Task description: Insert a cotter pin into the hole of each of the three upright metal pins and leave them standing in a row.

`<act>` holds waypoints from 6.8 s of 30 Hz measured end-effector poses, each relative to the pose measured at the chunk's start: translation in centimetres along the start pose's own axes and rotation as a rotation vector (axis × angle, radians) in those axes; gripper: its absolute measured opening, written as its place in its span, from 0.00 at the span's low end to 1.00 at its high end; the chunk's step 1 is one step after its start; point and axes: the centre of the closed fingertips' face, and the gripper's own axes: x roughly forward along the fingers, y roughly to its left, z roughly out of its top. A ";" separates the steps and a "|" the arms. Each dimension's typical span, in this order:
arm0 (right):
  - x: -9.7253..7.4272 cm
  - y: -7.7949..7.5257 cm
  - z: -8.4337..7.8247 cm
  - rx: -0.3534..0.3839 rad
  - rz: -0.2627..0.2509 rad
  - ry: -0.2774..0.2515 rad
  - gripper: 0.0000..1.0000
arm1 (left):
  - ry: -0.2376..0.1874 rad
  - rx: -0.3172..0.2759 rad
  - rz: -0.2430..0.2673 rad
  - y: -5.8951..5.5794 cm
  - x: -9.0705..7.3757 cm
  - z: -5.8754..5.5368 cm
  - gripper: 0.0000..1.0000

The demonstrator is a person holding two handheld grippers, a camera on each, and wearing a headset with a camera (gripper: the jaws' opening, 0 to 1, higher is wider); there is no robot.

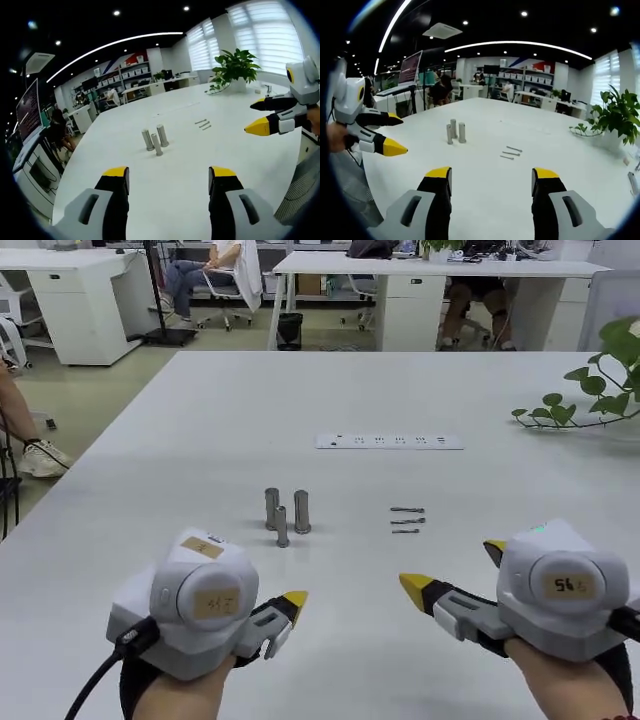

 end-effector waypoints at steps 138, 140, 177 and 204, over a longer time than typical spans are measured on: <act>2.9 0.5 -0.2 0.136 0.147 0.106 0.48 | 0.080 -0.082 -0.231 1.7 14.5 0.5 0.06; 2.8 0.5 -0.2 0.138 0.148 0.106 0.48 | 0.079 -0.088 -0.222 1.4 14.3 0.5 0.06; 2.8 0.5 -1.0 0.080 0.151 0.132 0.45 | 0.050 -0.067 -0.140 -2.7 13.7 0.8 0.06; 7.2 -2.8 0.8 -0.172 0.303 0.317 0.31 | 0.057 -0.064 -0.278 -3.3 11.1 1.4 0.74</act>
